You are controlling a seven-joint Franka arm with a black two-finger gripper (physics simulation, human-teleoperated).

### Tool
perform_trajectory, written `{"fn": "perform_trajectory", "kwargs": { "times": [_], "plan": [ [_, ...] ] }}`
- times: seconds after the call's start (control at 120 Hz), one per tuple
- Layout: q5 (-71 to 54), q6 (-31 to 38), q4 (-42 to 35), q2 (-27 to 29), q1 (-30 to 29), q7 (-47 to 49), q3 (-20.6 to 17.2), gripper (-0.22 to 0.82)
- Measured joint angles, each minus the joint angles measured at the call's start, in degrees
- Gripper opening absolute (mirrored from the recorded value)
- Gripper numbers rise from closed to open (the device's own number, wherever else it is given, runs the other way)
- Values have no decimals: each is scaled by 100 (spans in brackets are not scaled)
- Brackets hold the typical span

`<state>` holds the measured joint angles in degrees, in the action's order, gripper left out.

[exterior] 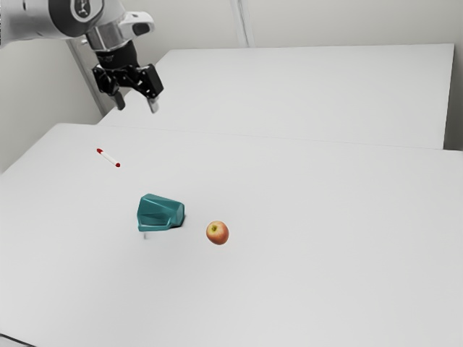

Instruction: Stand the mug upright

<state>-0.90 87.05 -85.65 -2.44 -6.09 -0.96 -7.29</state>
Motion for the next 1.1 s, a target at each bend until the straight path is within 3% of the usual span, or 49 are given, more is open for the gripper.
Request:
{"fn": "perform_trajectory", "kwargs": {
  "times": [0.333, 0.575, 1.1],
  "plan": [
    [126, 70, -93, 26, 143, 44, 41, 60],
    [768, 140, -1017, 281, -267, -19, 43, 60],
    [2150, 1612, -2783, 159, -1354, -1996, 43, 60]
  ]
}}
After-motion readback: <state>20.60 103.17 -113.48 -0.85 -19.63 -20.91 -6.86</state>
